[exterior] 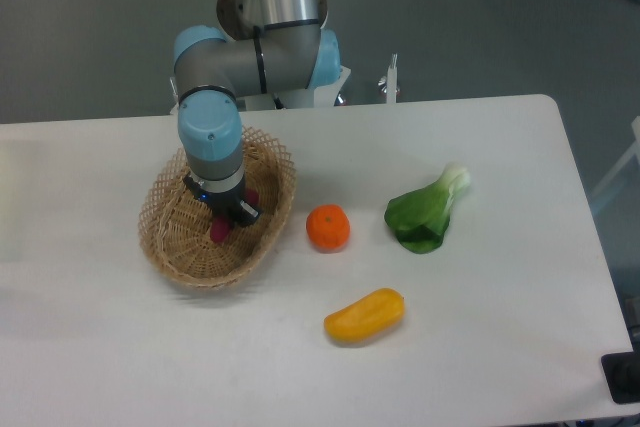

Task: Pick up the sweet potato from the basket
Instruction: 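Lift the sweet potato out of the basket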

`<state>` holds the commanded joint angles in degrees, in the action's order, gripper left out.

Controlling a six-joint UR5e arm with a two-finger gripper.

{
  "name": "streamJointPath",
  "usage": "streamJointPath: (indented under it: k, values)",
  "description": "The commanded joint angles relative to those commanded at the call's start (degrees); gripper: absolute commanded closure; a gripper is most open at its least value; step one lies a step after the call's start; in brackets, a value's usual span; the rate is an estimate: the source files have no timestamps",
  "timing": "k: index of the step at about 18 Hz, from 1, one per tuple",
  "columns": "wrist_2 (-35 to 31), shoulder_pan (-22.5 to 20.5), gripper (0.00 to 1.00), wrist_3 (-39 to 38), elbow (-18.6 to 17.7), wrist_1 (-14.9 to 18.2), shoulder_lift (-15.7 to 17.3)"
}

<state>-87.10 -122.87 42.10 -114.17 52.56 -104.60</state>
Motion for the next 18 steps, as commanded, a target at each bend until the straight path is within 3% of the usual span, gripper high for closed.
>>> streamJointPath:
  k: [5, 12, 18]
  values:
    - [0.18, -1.23, 0.83, 0.35, 2.45, 1.48, 1.5]
    - [0.53, -7.02, 0.83, 2.01, 12.99, 12.38, 1.59]
    - [0.62, -15.19, 0.82, 13.6, 15.73, 13.1, 1.5]
